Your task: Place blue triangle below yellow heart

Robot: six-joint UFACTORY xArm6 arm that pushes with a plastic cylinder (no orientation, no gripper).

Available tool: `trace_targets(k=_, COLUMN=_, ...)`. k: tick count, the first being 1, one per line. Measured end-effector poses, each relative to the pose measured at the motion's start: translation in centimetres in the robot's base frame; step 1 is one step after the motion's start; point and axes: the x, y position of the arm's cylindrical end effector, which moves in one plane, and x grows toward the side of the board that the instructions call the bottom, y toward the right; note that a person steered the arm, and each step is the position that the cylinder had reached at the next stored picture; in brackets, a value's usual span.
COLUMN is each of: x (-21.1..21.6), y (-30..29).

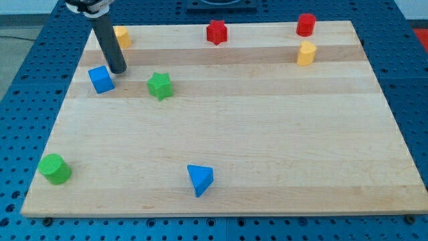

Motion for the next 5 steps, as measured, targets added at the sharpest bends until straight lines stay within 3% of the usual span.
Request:
trace_targets(k=2, x=4.1, y=-2.2)
trace_targets(k=5, x=4.3, y=0.4)
